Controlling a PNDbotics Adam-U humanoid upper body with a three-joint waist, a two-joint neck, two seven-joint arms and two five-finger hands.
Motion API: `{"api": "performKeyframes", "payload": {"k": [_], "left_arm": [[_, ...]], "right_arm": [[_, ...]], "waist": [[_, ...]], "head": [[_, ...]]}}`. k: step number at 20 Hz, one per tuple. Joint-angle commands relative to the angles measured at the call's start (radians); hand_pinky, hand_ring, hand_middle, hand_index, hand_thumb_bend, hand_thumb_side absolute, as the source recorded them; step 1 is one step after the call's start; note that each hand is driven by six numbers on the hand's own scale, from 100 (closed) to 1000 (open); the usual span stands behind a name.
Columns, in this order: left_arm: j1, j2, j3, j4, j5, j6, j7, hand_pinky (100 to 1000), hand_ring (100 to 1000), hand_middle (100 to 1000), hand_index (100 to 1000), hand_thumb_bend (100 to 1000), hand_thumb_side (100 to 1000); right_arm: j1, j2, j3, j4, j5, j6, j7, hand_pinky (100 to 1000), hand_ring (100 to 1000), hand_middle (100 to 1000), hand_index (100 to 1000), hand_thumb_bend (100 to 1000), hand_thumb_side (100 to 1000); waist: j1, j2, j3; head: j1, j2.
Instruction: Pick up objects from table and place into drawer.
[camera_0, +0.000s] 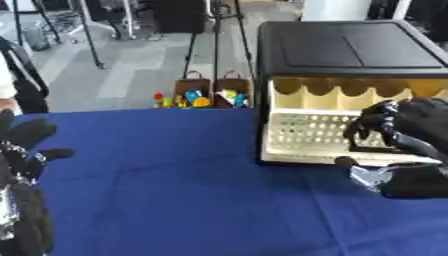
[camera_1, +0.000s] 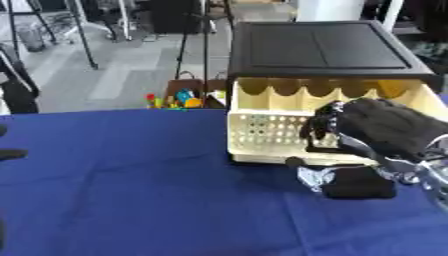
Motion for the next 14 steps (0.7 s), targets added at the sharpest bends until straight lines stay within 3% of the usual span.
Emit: {"api": "performKeyframes", "payload": {"k": [1,6,14], "left_arm": [[-0.003,0.005,-0.003,-0.013,0.003,-0.003,-0.002,559,749,704,924,399,938],[-0.001,0.005,-0.002,-0.013,0.003,-0.005,-0.003,560,749,705,924,398,937],[-0.001,0.004,-0.003,-0.013,0.004,-0.008,-0.005,561,750,706,925,399,936]], "right_arm": [[-0.025,-0.018,-0.034,-0.014,0.01,-0.016,-0.024,144,474,594,781,273,922],[-0.039,-0.019,-0.05,-0.014,-0.005,-0.042,-0.044,141,471,593,781,270,926],[-0.089,0.025,0.003,-0.014,-0.038,-0.063,0.003,134,471,596,786,263,924]], "waist": [[-0.006,-0.023,-0.003],[-0.008,-0.028,-0.006],[-0.012,-0.032,0.001]], "head": [[0.005,-0.007],[0.012,-0.008],[0.005,-0.007]]}}
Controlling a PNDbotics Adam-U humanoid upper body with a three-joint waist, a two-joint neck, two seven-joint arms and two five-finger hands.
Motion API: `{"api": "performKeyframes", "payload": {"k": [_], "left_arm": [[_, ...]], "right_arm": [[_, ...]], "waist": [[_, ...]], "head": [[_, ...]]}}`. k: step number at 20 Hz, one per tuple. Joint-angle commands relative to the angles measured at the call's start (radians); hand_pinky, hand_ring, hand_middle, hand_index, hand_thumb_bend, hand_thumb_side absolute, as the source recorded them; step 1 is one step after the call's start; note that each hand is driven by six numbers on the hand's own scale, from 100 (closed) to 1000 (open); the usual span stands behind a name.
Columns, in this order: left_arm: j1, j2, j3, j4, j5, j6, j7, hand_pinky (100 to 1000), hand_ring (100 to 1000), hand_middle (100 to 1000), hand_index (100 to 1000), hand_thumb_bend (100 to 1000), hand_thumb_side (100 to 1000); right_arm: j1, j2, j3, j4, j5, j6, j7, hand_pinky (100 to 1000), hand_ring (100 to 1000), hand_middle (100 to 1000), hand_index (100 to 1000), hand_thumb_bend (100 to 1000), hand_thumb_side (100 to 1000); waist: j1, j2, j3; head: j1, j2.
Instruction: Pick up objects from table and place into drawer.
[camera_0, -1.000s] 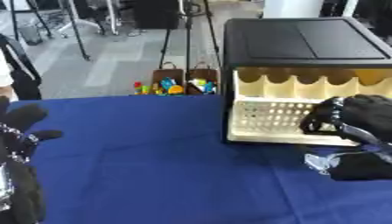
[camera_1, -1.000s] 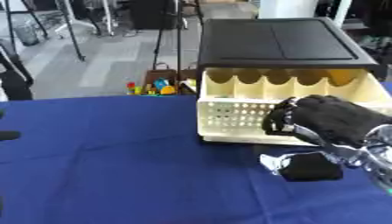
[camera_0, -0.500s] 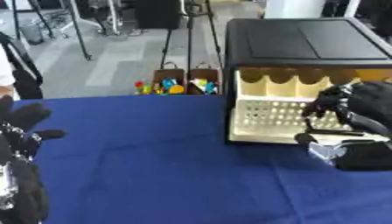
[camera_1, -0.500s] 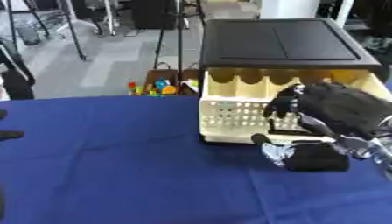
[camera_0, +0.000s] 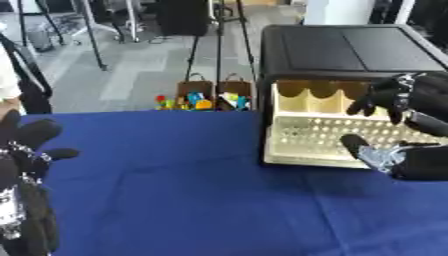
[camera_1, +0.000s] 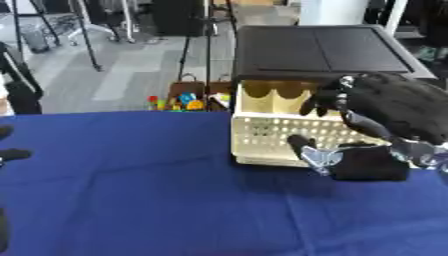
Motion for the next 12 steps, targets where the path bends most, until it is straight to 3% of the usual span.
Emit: {"api": "performKeyframes", "payload": {"k": [1,12], "left_arm": [[-0.006,0.004,-0.003,-0.013,0.004,-0.005,-0.002,561,750,706,925,400,936],[-0.008,0.001,-0.003,-0.013,0.009,-0.007,-0.002,561,751,706,925,398,936]], "right_arm": [[-0.034,0.01,0.013,-0.014,-0.015,-0.004,0.029,133,470,597,787,262,923],[-0.054,0.075,0.064,-0.014,-0.03,0.03,0.122,126,469,607,822,263,924]], "waist": [[-0.004,-0.022,0.001],[-0.002,-0.019,0.006]], "head": [[-0.003,-0.007],[-0.009,-0.008]]}}
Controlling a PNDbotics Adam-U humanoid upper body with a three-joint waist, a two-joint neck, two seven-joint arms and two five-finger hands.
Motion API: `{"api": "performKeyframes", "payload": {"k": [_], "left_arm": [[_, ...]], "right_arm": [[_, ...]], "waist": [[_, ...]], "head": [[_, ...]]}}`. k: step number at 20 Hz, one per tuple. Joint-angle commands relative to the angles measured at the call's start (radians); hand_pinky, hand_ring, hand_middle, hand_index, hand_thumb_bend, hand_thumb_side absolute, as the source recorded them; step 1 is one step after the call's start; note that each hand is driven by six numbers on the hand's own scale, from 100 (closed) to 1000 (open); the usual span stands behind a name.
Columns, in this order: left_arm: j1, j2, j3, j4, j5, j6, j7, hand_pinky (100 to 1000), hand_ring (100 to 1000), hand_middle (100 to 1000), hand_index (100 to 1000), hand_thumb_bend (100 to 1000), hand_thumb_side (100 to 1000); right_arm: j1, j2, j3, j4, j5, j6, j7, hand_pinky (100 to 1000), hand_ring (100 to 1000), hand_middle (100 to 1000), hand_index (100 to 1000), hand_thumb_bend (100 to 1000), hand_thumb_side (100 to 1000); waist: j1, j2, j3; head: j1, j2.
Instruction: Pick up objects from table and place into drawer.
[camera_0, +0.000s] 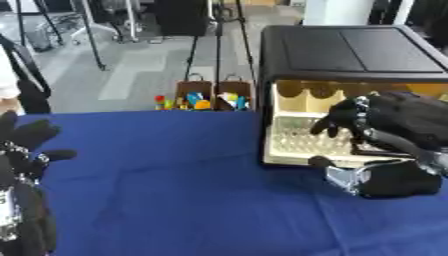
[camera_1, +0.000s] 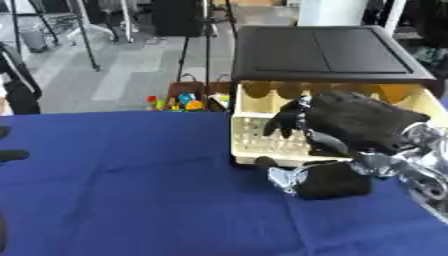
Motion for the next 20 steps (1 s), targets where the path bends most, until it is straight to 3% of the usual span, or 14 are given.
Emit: {"api": "performKeyframes", "payload": {"k": [1,13,20], "left_arm": [[-0.008,0.002,-0.003,-0.013,0.005,-0.004,0.001,560,751,706,926,398,936],[-0.009,0.001,-0.004,-0.013,0.005,-0.004,0.001,560,752,707,925,395,936],[-0.002,0.004,0.0,-0.013,0.002,-0.002,0.005,560,752,707,925,393,937]], "right_arm": [[-0.014,-0.01,-0.007,-0.014,-0.009,0.009,0.016,126,469,607,820,263,923],[0.01,-0.011,0.003,-0.014,-0.026,0.033,0.04,114,459,594,818,270,912],[-0.014,-0.048,-0.071,-0.014,-0.117,-0.072,-0.122,100,424,560,804,264,937]], "waist": [[-0.001,-0.019,0.0],[-0.001,-0.017,0.001],[-0.001,-0.021,-0.011]], "head": [[-0.001,-0.008],[-0.004,-0.006],[-0.008,0.003]]}}
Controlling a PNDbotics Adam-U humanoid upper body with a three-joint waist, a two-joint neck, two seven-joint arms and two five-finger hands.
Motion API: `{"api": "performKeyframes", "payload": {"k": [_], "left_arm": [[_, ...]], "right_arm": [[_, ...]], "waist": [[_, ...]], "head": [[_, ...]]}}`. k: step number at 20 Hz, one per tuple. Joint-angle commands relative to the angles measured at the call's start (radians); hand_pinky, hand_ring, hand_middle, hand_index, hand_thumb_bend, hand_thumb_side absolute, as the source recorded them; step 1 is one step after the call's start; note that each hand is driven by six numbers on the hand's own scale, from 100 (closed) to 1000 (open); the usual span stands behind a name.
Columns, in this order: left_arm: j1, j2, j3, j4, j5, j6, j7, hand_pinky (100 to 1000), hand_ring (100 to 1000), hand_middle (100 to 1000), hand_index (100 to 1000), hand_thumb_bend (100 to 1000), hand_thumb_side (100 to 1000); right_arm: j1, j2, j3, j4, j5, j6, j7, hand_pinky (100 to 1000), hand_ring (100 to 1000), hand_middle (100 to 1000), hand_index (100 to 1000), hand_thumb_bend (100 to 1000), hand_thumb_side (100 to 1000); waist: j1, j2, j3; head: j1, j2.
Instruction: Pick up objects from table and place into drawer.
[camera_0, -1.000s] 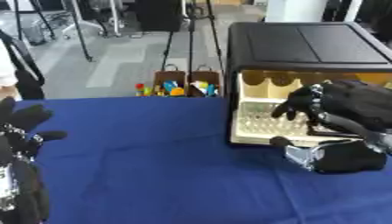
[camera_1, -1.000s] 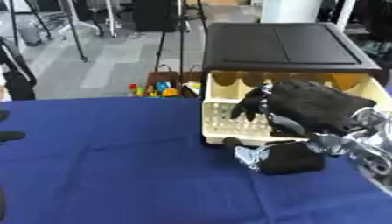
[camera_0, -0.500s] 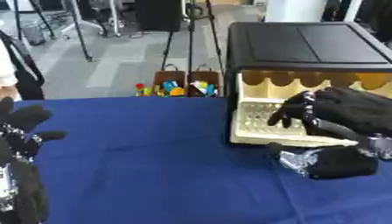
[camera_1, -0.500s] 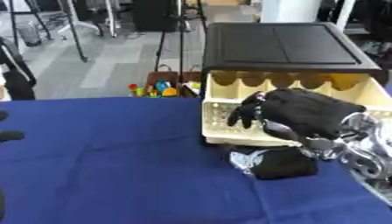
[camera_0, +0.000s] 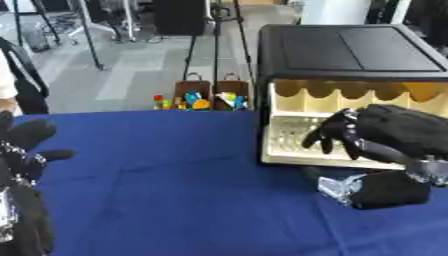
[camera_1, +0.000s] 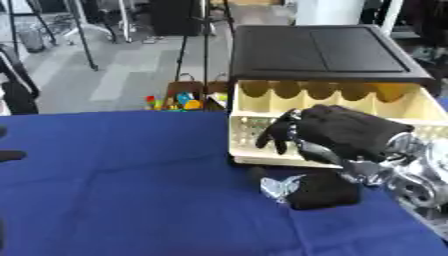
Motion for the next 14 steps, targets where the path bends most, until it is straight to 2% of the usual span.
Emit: {"api": "performKeyframes", "payload": {"k": [1,4,9,14], "left_arm": [[-0.003,0.005,0.001,-0.013,-0.001,-0.002,0.004,560,752,707,925,394,936],[-0.003,0.006,0.002,-0.013,-0.002,-0.003,0.004,561,752,707,925,395,935],[-0.005,0.006,0.002,-0.013,-0.003,-0.003,0.003,561,753,708,926,394,935],[-0.009,0.004,0.002,-0.013,-0.002,-0.003,0.004,560,753,708,926,393,935]], "right_arm": [[-0.015,-0.058,-0.054,-0.014,-0.039,-0.052,-0.074,100,423,559,803,261,938],[0.01,-0.09,-0.071,-0.014,-0.057,-0.08,-0.093,100,426,560,802,255,940],[0.04,-0.108,-0.068,-0.014,-0.069,-0.08,-0.074,100,429,561,802,257,925],[0.131,-0.116,-0.017,-0.014,-0.082,-0.026,-0.017,100,435,564,803,266,899]], "waist": [[-0.002,-0.022,-0.004],[-0.004,-0.025,-0.008],[-0.003,-0.026,-0.009],[0.002,-0.02,-0.008]], "head": [[0.001,0.002],[0.005,0.007],[0.008,0.008],[0.008,0.004]]}}
